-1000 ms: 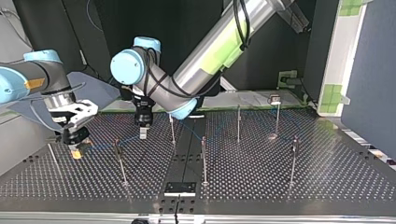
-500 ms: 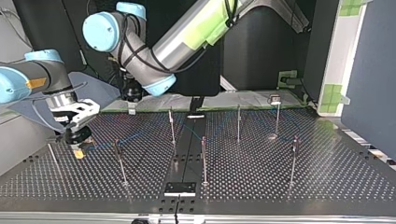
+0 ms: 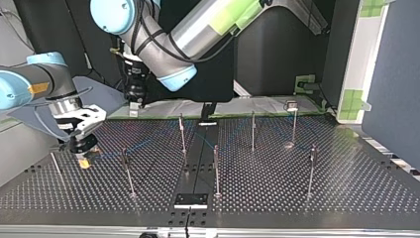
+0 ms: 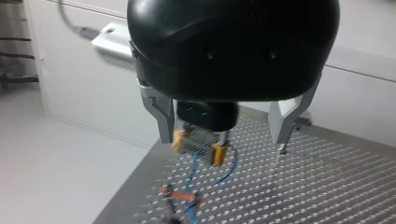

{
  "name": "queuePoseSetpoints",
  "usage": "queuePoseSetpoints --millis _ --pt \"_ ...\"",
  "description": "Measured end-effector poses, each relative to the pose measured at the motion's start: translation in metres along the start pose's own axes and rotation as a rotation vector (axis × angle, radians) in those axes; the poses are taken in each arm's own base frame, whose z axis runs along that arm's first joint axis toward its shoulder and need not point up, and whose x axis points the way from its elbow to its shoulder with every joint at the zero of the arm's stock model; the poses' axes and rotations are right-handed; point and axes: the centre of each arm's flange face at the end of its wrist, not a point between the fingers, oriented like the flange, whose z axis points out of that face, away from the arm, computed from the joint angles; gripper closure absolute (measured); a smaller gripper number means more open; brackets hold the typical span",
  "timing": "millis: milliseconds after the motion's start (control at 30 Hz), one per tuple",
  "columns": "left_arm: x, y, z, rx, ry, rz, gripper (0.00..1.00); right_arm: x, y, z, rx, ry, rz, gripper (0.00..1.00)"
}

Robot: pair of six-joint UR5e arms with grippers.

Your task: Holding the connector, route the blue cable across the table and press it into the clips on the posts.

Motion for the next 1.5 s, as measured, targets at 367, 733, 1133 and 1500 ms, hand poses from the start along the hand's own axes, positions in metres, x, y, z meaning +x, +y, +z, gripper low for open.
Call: queuePoseSetpoints --millis 367,733,1133,1500 --pt "-0.042 0.043 0.017 0.02 -0.079 -0.074 0.0 -0.001 -0.006 0.0 0.009 -0.002 -0.001 1.0" --pt "-0.082 0.095 0.022 -0.095 -0.198 -0.072 0.0 -0.002 -0.012 0.0 0.017 -0.005 -0.001 1.0" --pt "-0.108 0.107 -0.008 -0.089 -0.294 -0.158 0.0 -0.003 -0.013 0.0 0.02 -0.006 -0.001 1.0" --pt "-0.099 0.118 -0.024 -0.026 -0.328 -0.253 0.0 -0.002 -0.014 0.0 0.02 -0.005 -0.002 1.0"
